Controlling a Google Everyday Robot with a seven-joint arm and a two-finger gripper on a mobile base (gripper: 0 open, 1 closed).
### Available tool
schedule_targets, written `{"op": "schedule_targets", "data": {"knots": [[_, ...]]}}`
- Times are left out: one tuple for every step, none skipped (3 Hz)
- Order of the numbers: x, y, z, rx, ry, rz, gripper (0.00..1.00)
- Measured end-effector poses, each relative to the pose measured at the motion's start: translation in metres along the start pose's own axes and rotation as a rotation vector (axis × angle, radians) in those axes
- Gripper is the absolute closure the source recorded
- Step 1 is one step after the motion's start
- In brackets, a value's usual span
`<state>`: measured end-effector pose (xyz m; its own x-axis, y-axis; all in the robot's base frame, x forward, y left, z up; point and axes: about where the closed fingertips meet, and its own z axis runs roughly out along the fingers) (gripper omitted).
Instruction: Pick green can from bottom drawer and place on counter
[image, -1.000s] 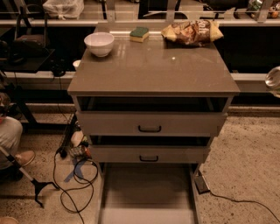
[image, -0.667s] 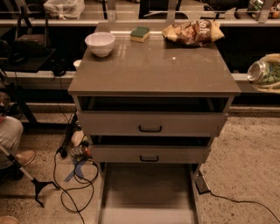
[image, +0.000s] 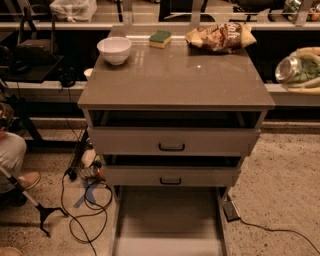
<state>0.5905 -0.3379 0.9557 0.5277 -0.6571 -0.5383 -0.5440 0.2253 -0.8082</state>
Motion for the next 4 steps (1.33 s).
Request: {"op": "schedule_targets", "data": {"knots": [[-0.019,-0.025,0.031,-0.031,0.010,0.050,1.00],[-0.037,-0.035,0.067,-0.086,0.046,0.123,1.00],[-0.047,-0.026,0.108,-0.156,0.084,0.199,1.00],[-0.051,-0.013,0.147,-0.208,0.104,0.286,1.00]]}}
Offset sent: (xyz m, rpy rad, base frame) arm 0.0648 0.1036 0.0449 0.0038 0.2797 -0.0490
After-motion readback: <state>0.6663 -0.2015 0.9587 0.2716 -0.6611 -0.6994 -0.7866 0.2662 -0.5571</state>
